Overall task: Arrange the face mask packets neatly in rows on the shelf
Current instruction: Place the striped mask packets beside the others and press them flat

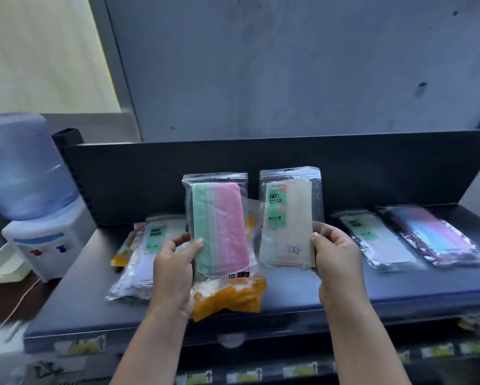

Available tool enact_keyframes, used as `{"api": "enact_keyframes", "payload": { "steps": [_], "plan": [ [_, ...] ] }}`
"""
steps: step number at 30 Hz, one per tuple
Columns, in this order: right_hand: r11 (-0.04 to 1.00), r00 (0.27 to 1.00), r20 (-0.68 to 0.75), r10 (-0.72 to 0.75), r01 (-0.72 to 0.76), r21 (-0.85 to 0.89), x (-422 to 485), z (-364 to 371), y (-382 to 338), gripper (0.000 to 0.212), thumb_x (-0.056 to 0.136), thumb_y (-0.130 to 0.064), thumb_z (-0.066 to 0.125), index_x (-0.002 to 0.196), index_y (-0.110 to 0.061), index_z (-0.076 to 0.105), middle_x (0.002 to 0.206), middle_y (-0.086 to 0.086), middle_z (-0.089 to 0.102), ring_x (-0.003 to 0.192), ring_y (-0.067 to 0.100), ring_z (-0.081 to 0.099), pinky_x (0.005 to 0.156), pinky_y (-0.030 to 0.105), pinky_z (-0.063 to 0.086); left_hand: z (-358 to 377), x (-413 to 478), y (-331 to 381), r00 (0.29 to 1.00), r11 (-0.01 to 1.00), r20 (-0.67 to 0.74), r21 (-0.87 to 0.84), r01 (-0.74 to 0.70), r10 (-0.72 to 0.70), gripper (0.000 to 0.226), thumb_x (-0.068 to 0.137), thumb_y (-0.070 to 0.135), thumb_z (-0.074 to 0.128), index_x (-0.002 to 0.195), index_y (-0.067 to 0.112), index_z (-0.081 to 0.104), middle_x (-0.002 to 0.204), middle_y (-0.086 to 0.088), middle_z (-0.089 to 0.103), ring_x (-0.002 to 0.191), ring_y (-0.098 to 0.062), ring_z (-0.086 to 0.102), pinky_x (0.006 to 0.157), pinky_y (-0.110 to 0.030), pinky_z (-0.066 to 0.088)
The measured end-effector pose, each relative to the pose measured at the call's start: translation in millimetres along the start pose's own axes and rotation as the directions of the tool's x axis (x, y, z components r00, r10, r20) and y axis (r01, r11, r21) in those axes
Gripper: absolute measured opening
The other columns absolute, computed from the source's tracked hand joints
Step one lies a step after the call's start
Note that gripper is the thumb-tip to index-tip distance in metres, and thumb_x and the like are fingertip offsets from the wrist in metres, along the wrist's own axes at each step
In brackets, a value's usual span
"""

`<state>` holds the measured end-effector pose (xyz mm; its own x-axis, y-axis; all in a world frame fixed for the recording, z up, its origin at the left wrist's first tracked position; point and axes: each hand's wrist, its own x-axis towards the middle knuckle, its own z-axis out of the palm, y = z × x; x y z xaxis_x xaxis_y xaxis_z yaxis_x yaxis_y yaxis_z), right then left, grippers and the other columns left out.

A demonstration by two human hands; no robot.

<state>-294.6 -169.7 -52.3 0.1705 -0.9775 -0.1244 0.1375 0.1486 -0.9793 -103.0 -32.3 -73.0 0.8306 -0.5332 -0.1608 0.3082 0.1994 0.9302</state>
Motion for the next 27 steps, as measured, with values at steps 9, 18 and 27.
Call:
{"api": "enact_keyframes", "payload": {
  "steps": [9,18,27],
  "plan": [
    [0.999,0.999,-0.047,0.013,-0.014,-0.029,59,-125,-14,0.031,0.094,-0.002,0.051,0.103,-0.02,0.075,0.085,0.005,0.081,0.075,0.026,0.074,0.062,0.038,0.055,126,-56,-57,0.999,1.0,-0.029,0.001,0.024,-0.024,0.019,0.096,0.003,0.07,0.11,0.015,0.065,0.11,-0.018,0.076,0.084,-0.026,0.074,0.056,-0.032,0.057],
    [0.995,0.995,-0.031,0.094,-0.095,-0.035,95,-207,-15,0.021,0.097,-0.004,0.06,0.103,-0.017,0.074,0.088,0.007,0.082,0.083,0.029,0.08,0.074,0.046,0.066,187,-99,-107,0.993,0.997,-0.089,0.02,0.075,-0.073,0.021,0.096,0.004,0.071,0.112,0.013,0.062,0.108,-0.019,0.076,0.087,-0.032,0.075,0.066,-0.038,0.061],
    [0.993,0.994,-0.085,0.065,-0.073,-0.095,129,-230,-9,0.025,0.095,-0.002,0.057,0.099,-0.018,0.076,0.082,-0.002,0.081,0.081,0.024,0.075,0.076,0.043,0.063,212,-83,-117,0.989,0.993,-0.106,0.044,0.107,-0.102,0.021,0.097,0.007,0.07,0.116,0.014,0.063,0.111,-0.019,0.077,0.099,-0.04,0.077,0.064,-0.041,0.063]
  ]
}}
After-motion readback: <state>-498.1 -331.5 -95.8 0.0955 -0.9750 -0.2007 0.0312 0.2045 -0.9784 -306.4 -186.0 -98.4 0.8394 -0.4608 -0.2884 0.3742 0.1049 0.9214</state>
